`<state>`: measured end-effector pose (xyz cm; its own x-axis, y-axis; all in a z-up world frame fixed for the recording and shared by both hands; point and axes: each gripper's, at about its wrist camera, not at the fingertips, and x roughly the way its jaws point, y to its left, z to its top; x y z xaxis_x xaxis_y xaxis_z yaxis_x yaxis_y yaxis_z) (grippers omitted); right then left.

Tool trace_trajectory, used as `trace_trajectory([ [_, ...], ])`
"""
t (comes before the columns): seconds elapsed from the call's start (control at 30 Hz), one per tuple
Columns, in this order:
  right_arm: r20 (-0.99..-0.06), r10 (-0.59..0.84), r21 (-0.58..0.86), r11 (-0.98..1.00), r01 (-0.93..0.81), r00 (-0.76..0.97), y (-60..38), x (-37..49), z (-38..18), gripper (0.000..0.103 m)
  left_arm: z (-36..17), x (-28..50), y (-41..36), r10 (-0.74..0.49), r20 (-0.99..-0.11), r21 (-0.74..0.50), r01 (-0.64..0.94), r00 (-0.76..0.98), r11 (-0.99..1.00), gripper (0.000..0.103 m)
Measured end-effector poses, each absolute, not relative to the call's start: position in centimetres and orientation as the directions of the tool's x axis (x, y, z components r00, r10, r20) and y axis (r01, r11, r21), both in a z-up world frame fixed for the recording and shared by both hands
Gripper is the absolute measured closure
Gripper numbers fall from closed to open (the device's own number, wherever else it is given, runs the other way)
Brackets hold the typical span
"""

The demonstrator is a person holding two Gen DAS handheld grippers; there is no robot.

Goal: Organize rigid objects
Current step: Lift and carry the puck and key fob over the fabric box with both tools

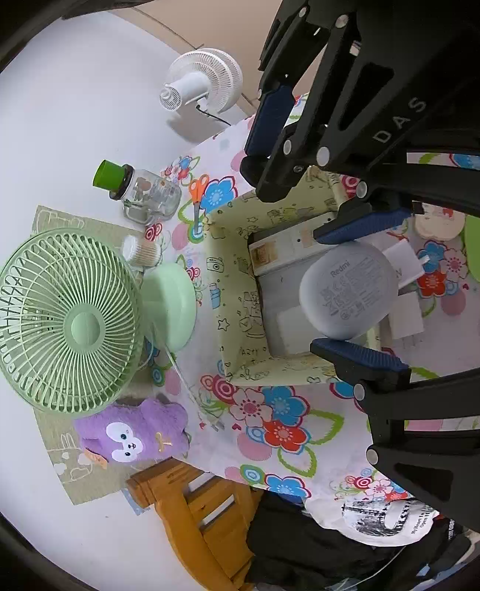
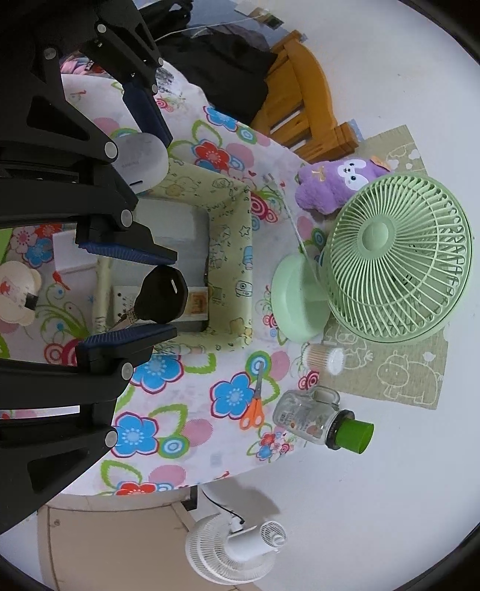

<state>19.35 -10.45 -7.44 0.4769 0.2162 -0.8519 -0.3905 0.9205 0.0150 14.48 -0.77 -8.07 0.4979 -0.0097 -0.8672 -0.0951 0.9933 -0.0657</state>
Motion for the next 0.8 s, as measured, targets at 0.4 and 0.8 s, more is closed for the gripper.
trace_trajectory([
  [0.4,-0.862,0.228,0.027,0.912,-0.409,0.452,-10.5,22.0,-8.8,0.067,-10.1,17.2,-0.8,-0.015,-0.884,-0.077,-0.113,0.468,0.991,0.048],
  [0.8,-0.889,0.248,0.056,0.894,-0.445,0.385,-10.7,24.3,-11.4,0.067,-13.4,19.7,-1.1,-0.043,-0.912,-0.104,-0.128,0.408,0.986,0.048],
])
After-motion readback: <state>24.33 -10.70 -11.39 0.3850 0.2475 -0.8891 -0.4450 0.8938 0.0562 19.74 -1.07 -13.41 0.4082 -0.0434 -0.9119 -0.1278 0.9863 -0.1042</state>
